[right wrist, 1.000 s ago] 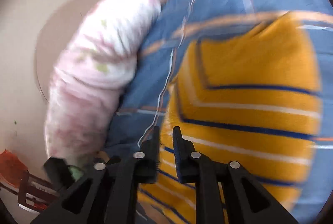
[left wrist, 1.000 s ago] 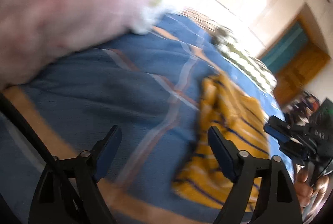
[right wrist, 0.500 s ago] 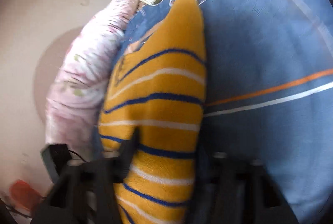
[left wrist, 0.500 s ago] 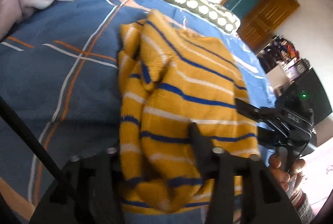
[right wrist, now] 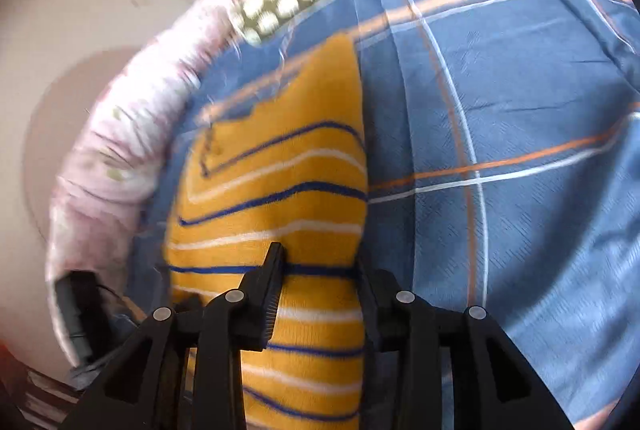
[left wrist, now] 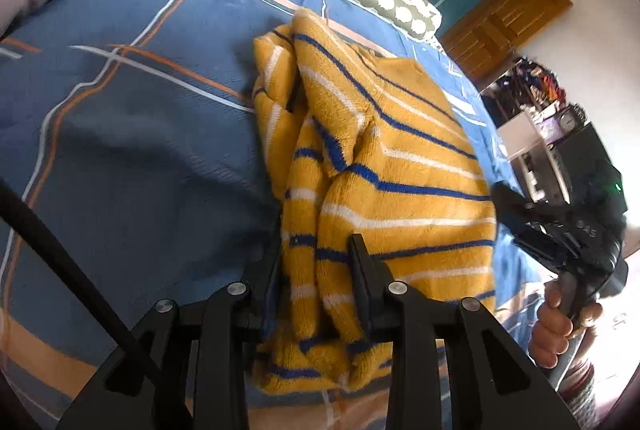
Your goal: Fold small clothes
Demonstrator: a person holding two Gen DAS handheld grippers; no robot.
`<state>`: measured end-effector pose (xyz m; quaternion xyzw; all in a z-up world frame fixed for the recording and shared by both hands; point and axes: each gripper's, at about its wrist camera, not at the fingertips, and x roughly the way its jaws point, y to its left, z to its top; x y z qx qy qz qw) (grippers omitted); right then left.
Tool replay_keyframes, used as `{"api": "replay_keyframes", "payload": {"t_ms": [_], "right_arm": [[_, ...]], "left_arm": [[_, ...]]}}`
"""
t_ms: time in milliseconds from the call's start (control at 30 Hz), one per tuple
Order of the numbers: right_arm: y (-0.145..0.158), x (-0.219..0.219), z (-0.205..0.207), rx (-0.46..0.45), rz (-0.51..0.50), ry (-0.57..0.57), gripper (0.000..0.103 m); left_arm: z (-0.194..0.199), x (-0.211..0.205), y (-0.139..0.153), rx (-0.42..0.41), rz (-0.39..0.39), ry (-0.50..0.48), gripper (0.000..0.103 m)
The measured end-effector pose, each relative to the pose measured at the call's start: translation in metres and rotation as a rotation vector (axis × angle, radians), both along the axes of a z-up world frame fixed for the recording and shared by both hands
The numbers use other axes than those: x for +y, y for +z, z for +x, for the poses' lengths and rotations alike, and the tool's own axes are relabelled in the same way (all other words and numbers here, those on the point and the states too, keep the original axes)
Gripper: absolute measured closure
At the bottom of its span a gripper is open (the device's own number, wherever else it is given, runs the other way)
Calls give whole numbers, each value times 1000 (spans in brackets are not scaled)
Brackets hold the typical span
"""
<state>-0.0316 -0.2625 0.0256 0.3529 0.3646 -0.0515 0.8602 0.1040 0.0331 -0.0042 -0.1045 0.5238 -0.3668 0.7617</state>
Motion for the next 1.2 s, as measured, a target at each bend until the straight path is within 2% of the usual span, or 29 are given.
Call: {"api": "replay_keyframes", "payload": {"t_ms": [67,133,167,200,267,333,367,400,500,567,633,733,767,800,867,967,1100,1200], "right_arm": [[19,5,-11,-46,-61,3,64],[33,26,-7,-59,-104,53,70],[33,34,-3,-62,-76,89,80],[26,44,-1,-51,-24,130,88],[4,55,3,3,11,154,89],[-35,71,15,147,20,172,89],[-44,79,17,185,0,182,90],[-37,89,14,165,-59,174,90],[-3,107,18,82,-108,216,90],[20,120,34,39,-162,244,90],[32,124,59,17,-171,218,90],[14,118,115,74,-131,155,90],[2,119,131,107,-95,164,90],[-18,124,151,153,4,234,89],[-29,133,161,170,60,276,89],[-12,141,156,165,16,320,89],[20,126,99,6,18,245,89],[6,130,69,27,34,254,89]], "left_arm": [[-4,8,9,-37,-13,1,73],[-7,18,19,-91,-6,19,72],[-9,25,24,-117,-6,38,68],[-9,33,29,-138,-9,63,63],[-12,49,35,-166,-7,116,56],[-11,67,41,-201,19,179,52],[-12,76,42,-219,38,207,49],[-12,84,43,-232,53,228,45],[-11,103,44,-251,76,279,40],[-8,117,41,-238,72,294,39],[-5,124,39,-210,51,313,38],[-2,130,36,-186,32,329,37],[-3,130,36,-196,46,334,37],[-5,128,36,-209,68,337,37],[-7,125,35,-225,99,333,37],[-4,123,34,-212,95,327,37],[-3,122,36,-209,76,328,34],[-3,120,35,-212,85,333,34]]}}
